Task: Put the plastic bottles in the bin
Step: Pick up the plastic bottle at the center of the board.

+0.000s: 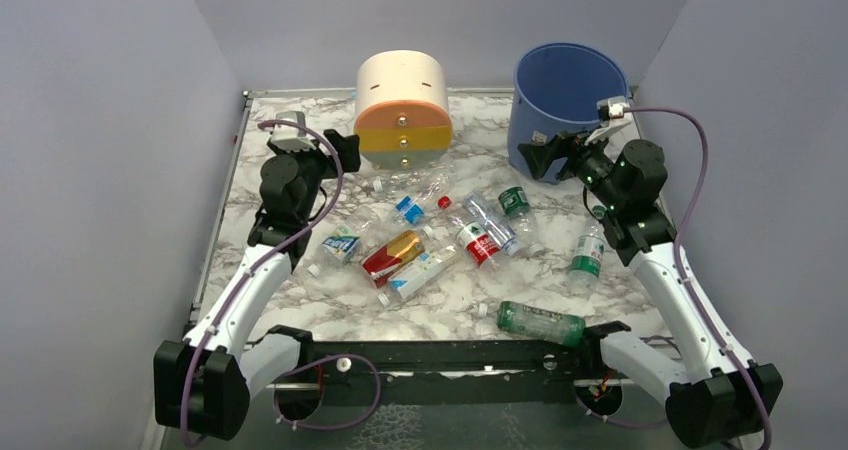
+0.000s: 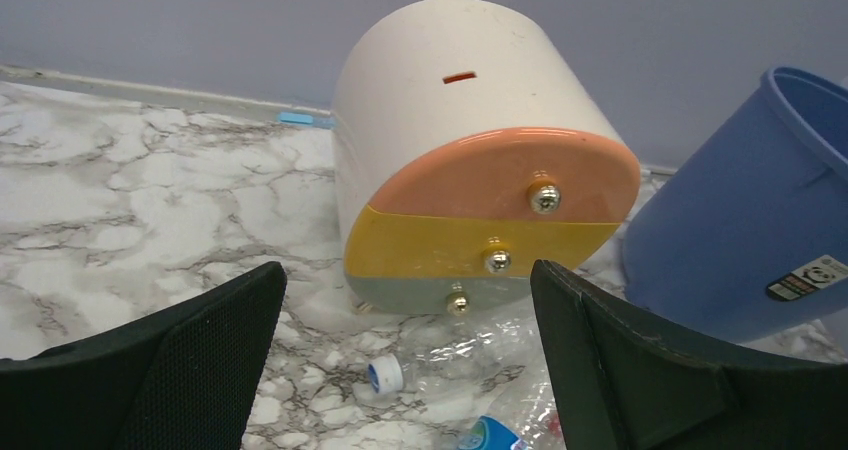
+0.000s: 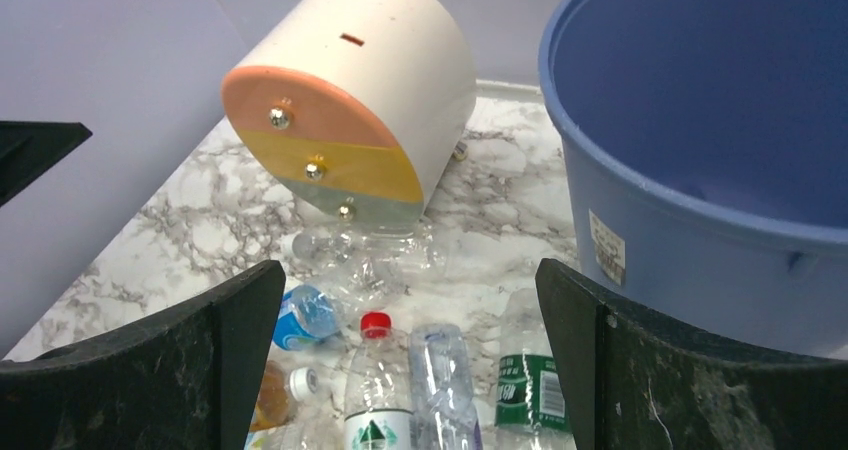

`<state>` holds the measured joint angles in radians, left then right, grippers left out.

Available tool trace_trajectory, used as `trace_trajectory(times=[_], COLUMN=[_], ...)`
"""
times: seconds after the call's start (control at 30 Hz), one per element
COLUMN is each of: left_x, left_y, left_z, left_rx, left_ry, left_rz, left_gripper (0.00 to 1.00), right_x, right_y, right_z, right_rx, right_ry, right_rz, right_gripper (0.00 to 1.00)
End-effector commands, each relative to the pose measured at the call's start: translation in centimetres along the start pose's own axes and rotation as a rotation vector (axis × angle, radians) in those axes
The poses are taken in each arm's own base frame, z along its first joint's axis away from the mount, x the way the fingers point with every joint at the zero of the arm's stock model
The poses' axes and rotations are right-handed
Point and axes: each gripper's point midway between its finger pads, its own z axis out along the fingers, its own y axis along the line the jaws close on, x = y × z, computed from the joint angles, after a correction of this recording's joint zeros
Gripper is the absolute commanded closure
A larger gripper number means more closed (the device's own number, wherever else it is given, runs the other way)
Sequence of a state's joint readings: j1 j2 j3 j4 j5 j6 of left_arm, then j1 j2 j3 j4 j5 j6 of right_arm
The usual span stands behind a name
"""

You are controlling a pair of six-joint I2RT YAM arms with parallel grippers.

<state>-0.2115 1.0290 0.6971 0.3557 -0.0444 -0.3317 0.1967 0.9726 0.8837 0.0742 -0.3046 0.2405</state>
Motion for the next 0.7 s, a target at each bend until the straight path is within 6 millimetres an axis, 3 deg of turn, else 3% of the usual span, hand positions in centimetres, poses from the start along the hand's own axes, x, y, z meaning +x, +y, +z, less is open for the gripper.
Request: trace_trajectory(times=[0.0, 0.1, 0.23, 0.37, 0.53, 0.67], left_x=[0.5, -0.3, -0.8, -0.7, -0.2, 1.2], left_y=[-2.6, -4.1, -6.5, -5.8, -3.5, -3.8], left_z=[-0.5, -0.6, -1.3, -2.2, -3.5, -4.1], left_rx=[0.094, 0.152, 0.279, 0.236, 0.101, 0.115], left_ry=[0.09, 0.11, 0.163, 0.196, 0.183, 0.226], left_rz=[-0.108, -0.154, -0.108, -0.077, -0.131, -0.187], left_gripper=[0.01, 0.01, 0.01, 0.01, 0.01, 0.01], right_x=[2.7, 3.1, 3.8, 4.3, 5.6, 7.6], right_y=[0.7, 0.3, -2.3, -1.8, -2.1, -2.8], right_z=[-1.2, -1.8, -2.8, -2.9, -2.3, -2.2], right_rx=[-0.025, 0.017, 0.203, 0.174, 0.183, 0.224], right_ry=[0.098, 0.109, 0.114, 0.137, 0.203, 0.282], right_rz=[0.068, 0.112, 0.201, 0.191, 0.212, 0.252], right_gripper=[0.01, 0.01, 0.01, 0.01, 0.01, 0.01])
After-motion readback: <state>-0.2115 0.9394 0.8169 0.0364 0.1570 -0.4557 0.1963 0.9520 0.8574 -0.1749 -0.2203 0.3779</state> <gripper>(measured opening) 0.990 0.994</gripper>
